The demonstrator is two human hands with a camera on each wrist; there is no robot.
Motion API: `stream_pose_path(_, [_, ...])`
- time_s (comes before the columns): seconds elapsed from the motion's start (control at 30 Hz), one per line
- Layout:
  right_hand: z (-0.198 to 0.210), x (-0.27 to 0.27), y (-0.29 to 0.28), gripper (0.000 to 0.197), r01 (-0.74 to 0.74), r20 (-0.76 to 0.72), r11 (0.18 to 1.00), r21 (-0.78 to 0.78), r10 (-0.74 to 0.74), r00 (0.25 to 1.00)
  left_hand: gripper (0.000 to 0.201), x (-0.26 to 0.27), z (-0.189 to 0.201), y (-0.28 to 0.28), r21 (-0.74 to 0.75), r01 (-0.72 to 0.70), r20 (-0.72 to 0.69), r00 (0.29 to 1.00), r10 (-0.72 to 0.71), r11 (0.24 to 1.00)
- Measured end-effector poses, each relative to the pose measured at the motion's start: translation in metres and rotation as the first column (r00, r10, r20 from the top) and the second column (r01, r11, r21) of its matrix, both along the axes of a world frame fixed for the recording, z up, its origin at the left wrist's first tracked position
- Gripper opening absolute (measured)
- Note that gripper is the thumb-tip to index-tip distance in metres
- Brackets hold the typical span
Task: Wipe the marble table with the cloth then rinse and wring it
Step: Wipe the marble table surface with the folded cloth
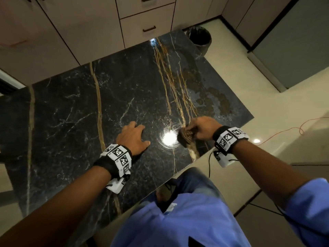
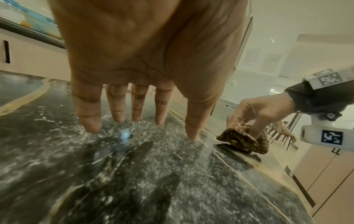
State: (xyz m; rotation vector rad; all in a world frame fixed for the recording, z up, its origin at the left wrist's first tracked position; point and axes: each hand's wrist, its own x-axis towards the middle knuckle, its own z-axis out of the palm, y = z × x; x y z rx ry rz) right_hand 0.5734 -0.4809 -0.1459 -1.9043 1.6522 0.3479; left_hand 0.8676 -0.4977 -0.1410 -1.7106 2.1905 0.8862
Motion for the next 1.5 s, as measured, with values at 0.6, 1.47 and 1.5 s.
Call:
stream_pose_path(0.6, [-0.016, -0.013, 0.023, 0.031, 0.42, 0.348, 0.884, 0.206, -0.467, 0.813, 0.058, -0.073, 0.005, -0.013, -0.047, 0.082, -0.01, 0.997, -0.082, 0.996])
stream_pose_path(1.47, [-0.031, -0.06, 0.023, 0.049, -0.09, 0.139, 0.937, -0.338, 0.144, 0.98, 0.039, -0.192, -0.004, -0.006, -0.071, -0.423, -0.099, 0.904, 0.415, 0.903])
stream_pose_path(1.5, [-0.03, -0.073, 0.022, 0.05, -0.062, 0.117, 0.936, -0.347, 0.109, 0.987, 0.039, -0.194, -0.003, -0.006, -0.062, -0.409, -0.101, 0.91, 0.402, 0.911])
